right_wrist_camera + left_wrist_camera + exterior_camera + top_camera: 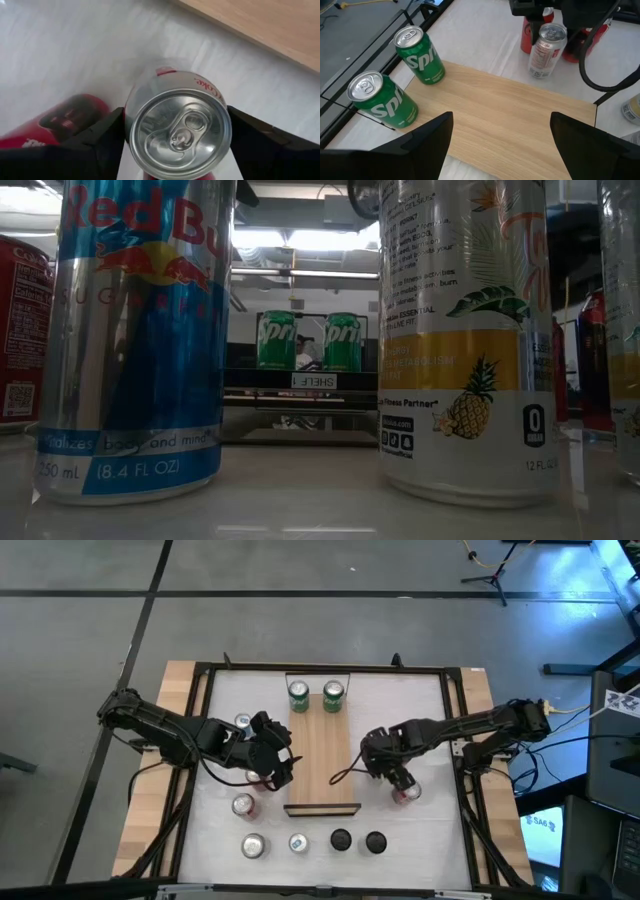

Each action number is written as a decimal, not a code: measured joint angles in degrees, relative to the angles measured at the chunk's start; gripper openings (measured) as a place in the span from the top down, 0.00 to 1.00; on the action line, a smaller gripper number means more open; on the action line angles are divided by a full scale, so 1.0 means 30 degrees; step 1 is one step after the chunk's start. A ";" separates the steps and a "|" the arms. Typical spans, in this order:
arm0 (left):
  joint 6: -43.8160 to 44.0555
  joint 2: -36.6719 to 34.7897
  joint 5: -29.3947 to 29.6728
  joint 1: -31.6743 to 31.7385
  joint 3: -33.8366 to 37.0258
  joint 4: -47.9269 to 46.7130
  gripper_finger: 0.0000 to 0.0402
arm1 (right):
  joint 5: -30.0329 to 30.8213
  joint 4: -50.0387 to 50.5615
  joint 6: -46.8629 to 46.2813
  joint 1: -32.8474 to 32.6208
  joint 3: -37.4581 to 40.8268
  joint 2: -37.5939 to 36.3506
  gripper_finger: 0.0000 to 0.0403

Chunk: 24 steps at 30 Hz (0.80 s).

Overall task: Place canned beverage on shelf
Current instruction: Put the top silver soda can on the shelf

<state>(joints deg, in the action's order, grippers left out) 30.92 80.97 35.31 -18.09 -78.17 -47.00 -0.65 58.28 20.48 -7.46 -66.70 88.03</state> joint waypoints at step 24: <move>-0.0015 0.0000 0.0007 0.0000 0.0000 0.0000 0.20 | 0.2377 -0.0882 -1.1878 0.0000 0.0015 0.0000 0.24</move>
<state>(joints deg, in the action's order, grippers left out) 30.87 80.97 35.33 -18.09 -78.17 -47.00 6.48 55.64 -15.15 -7.46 -66.65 88.03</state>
